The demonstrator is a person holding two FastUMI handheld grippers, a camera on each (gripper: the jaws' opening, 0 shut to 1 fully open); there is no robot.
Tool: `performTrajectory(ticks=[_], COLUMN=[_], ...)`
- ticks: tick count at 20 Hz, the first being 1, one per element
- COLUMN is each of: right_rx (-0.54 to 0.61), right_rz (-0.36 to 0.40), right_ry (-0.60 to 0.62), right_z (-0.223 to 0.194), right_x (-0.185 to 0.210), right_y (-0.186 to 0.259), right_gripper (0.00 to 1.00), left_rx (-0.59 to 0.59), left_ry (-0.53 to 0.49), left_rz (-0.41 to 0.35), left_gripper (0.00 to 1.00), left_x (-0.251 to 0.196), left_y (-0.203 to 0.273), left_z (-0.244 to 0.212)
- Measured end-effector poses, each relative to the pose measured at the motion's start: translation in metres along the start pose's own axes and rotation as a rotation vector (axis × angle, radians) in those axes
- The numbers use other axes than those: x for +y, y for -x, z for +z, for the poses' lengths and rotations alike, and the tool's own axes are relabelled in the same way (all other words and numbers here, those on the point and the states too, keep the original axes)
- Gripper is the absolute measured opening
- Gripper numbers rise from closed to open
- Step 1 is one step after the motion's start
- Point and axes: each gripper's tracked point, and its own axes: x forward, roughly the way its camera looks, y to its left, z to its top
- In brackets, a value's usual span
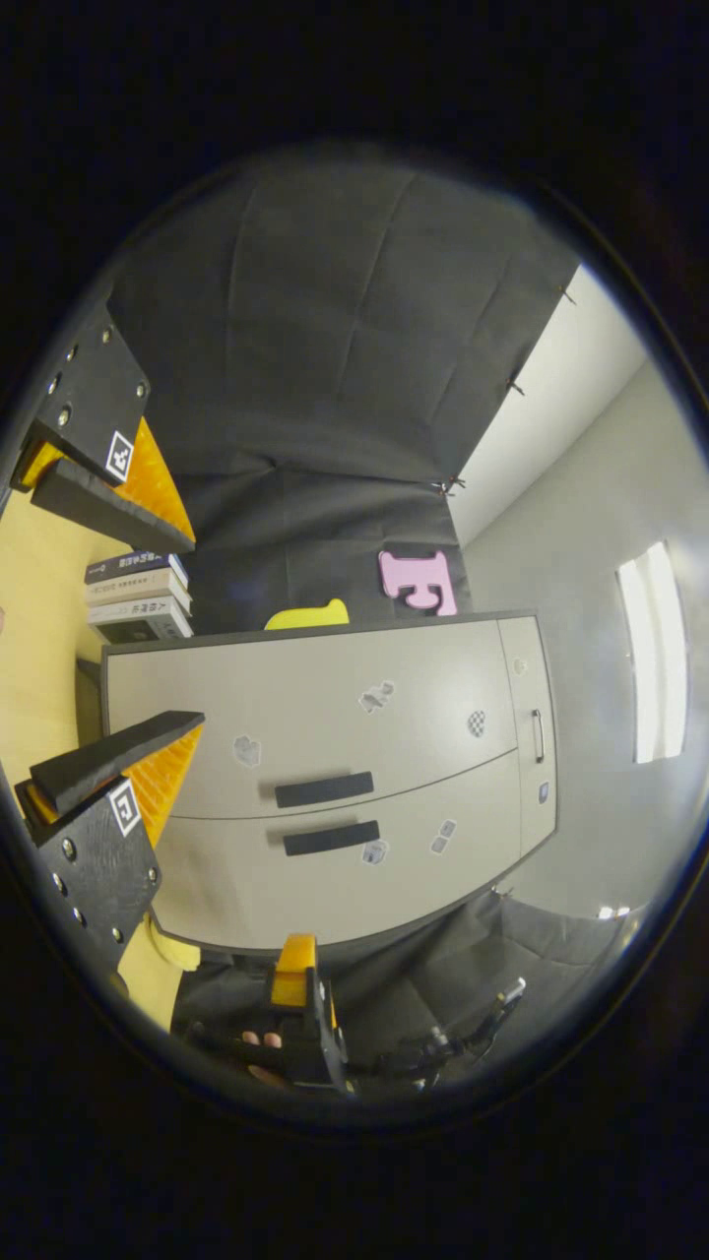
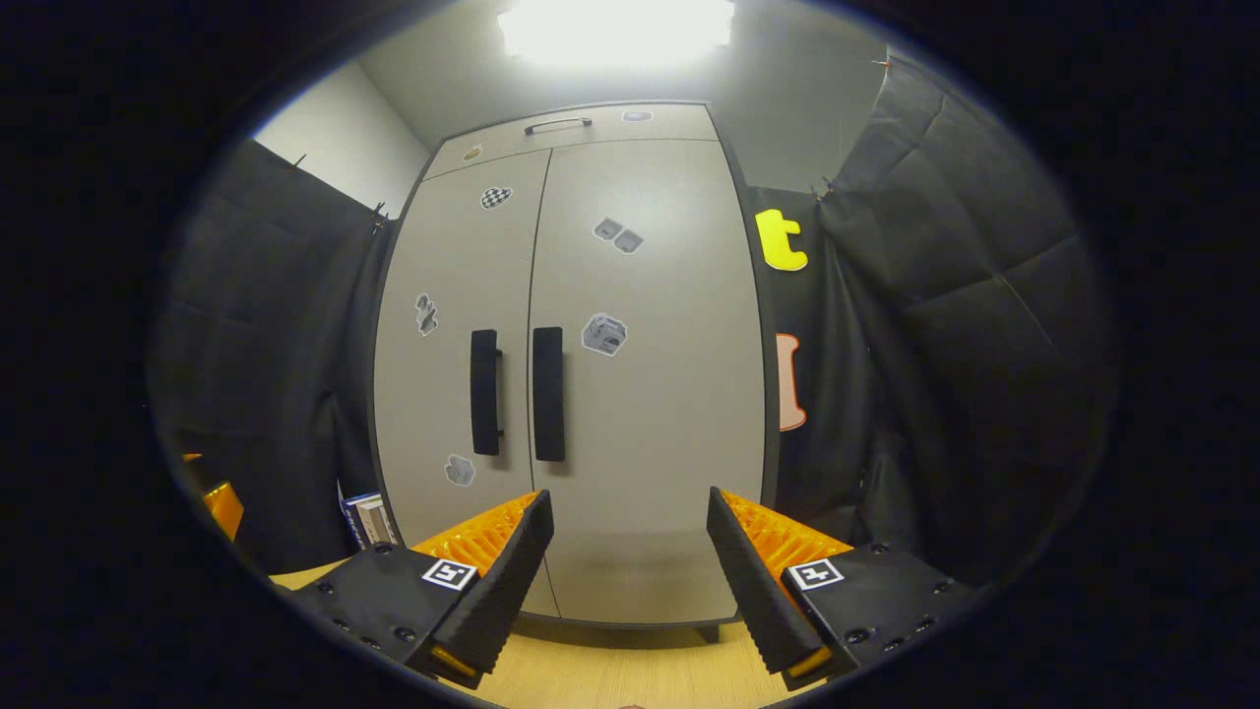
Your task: Open the right door of the double-door shoe cabinet with the right hand, and open the left door with the left hand.
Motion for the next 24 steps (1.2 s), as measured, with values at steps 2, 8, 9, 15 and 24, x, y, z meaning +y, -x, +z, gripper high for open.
performTrajectory(ticks=[2,8,9,15,24], right_rx=[-0.007,-0.044,-0.042,-0.048,0.098], right_rz=[0.013,0.044,0.05,0.067,0.059], right_ry=[0.0,0.015,0.013,0.028,0.01], right_z=[0.008,0.034,0.038,0.052,0.03], right_x=[0.007,0.031,0.035,0.058,0.078], right_y=[-0.014,-0.058,-0.064,-0.101,-0.155], right_gripper=[0.98,0.96,0.98,0.96,0.88], left_rx=[0.006,0.027,0.03,0.044,0.063], left_ry=[-0.006,-0.018,-0.019,-0.025,-0.023], left_rz=[0.012,0.051,0.058,0.1,0.143], left_gripper=[0.93,0.93,0.94,0.94,0.93], left_x=[0.004,0.018,0.021,0.04,0.062], left_y=[0.001,0.001,0.001,0.006,0.009], left_z=[-0.003,-0.013,-0.015,-0.021,-0.031])
